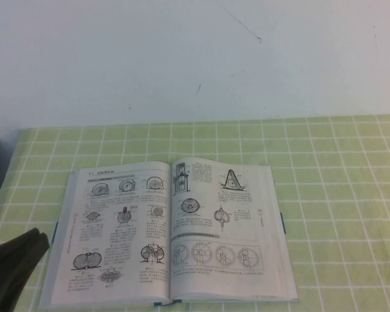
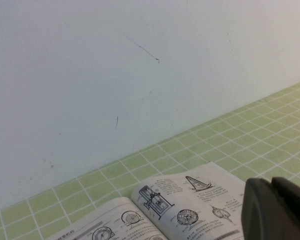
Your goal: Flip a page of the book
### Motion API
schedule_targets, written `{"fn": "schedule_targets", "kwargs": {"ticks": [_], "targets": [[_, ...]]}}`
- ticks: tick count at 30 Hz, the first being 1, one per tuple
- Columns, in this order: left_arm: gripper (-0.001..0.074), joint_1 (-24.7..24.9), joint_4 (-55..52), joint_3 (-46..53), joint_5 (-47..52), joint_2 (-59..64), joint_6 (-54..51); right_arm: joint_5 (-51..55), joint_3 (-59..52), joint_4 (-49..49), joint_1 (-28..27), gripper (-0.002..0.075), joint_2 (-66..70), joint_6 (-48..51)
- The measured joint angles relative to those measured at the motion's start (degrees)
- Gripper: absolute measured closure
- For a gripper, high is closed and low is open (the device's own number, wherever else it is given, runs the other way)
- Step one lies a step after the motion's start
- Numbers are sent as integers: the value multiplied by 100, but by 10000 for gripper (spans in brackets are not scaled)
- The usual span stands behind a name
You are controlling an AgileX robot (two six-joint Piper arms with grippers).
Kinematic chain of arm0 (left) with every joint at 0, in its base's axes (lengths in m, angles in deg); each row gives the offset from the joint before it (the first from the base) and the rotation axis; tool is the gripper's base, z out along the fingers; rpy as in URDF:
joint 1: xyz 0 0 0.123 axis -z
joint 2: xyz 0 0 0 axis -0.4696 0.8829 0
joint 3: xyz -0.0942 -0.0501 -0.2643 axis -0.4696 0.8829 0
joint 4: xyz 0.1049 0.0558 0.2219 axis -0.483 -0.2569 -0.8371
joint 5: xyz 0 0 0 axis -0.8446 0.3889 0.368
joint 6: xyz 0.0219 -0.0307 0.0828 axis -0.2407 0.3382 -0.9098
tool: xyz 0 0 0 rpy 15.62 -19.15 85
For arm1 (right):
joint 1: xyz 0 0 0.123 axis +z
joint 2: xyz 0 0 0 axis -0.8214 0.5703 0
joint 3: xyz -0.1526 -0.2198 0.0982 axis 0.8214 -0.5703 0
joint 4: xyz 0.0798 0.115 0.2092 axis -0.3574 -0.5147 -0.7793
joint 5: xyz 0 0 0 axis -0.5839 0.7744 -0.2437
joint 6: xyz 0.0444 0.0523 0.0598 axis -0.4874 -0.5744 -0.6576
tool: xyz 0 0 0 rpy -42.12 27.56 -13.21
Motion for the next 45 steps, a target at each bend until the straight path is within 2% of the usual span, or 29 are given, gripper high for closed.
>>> {"fn": "schedule_targets", "kwargs": {"ticks": [19, 22, 28, 36, 40, 45], "targets": [[738, -20, 25, 0, 71, -21, 107, 36, 0, 0, 0, 728, 0, 0], [738, -401, 25, 0, 307, -187, 305, 36, 0, 0, 0, 728, 0, 0], [738, -1538, 25, 0, 1073, -849, 410, 36, 0, 0, 0, 728, 0, 0], [738, -2761, 266, 0, 2803, -1968, 458, 36, 0, 0, 0, 728, 0, 0], [738, -3147, 310, 0, 3002, -2007, 458, 36, 0, -9, 0, 728, 0, 0], [738, -3199, 310, 0, 3021, -2007, 458, 36, 0, -9, 0, 728, 0, 0]]}}
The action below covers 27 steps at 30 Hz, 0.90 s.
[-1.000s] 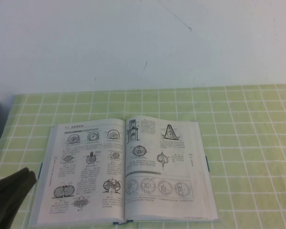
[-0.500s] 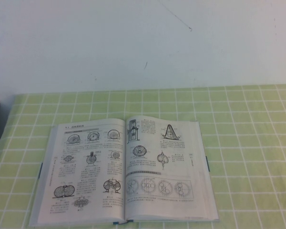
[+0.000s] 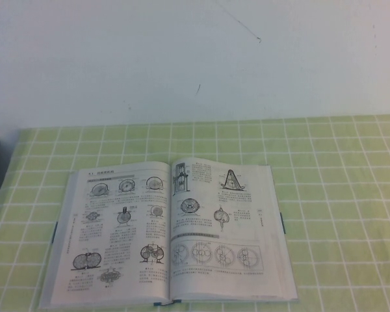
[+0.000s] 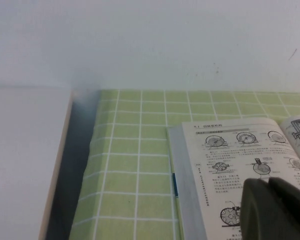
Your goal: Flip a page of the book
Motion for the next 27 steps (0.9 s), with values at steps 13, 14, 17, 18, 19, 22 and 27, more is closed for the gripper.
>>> {"fn": "schedule_targets", "kwargs": {"ticks": [13, 14, 17, 18, 19, 22, 27], "targets": [[738, 0, 0, 1756, -2377, 0, -10, 0, 0, 0, 0, 728, 0, 0], [738, 0, 0, 1895, -2377, 0, -10, 0, 0, -3, 0, 728, 0, 0], [738, 0, 52, 1999, -2009, 0, -41, 0, 0, -3, 0, 728, 0, 0], [738, 0, 81, 1999, -1827, 0, -77, 0, 0, -3, 0, 728, 0, 0], [738, 0, 88, 1999, -1768, 0, -153, 0, 0, -3, 0, 728, 0, 0], [738, 0, 113, 1999, -1756, 0, -446, 0, 0, -3, 0, 728, 0, 0], [738, 36, 147, 1999, -1743, 0, -520, 0, 0, -3, 0, 728, 0, 0]]}}
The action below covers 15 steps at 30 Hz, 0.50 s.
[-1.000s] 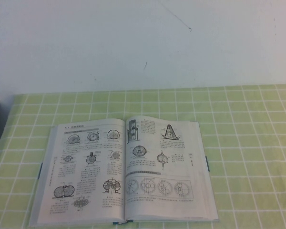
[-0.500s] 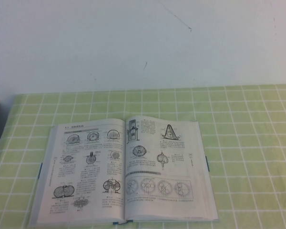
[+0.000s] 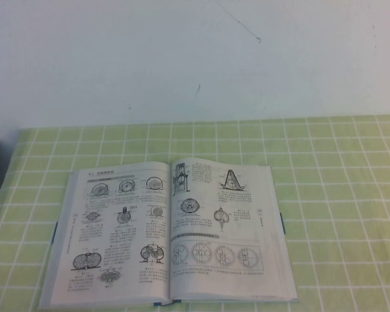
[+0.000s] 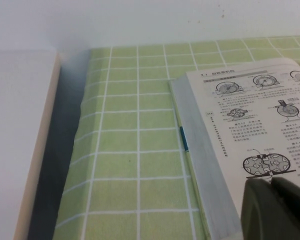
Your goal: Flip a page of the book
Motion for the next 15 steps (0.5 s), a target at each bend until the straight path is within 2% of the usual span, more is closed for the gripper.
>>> {"fn": "schedule_targets", "kwargs": {"ticks": [15], "targets": [[738, 129, 128, -10, 47, 0, 248, 0, 0, 0, 0, 728, 0, 0]]}}
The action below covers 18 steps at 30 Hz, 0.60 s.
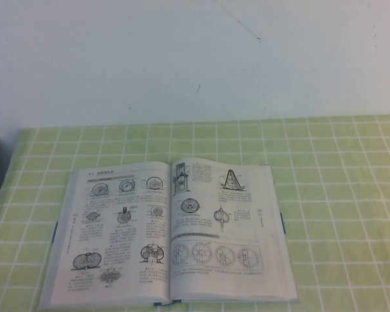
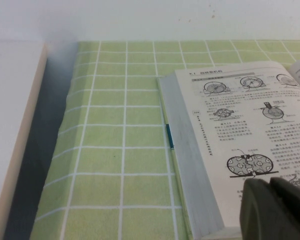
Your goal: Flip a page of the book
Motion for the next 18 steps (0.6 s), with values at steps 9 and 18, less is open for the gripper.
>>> {"fn": "schedule_targets", "kwargs": {"ticks": [9, 18], "targets": [[738, 0, 162, 0, 13, 0, 0, 0, 0, 0, 0, 728, 0, 0], [738, 0, 210, 0, 13, 0, 0, 0, 0, 0, 0, 728, 0, 0]]}}
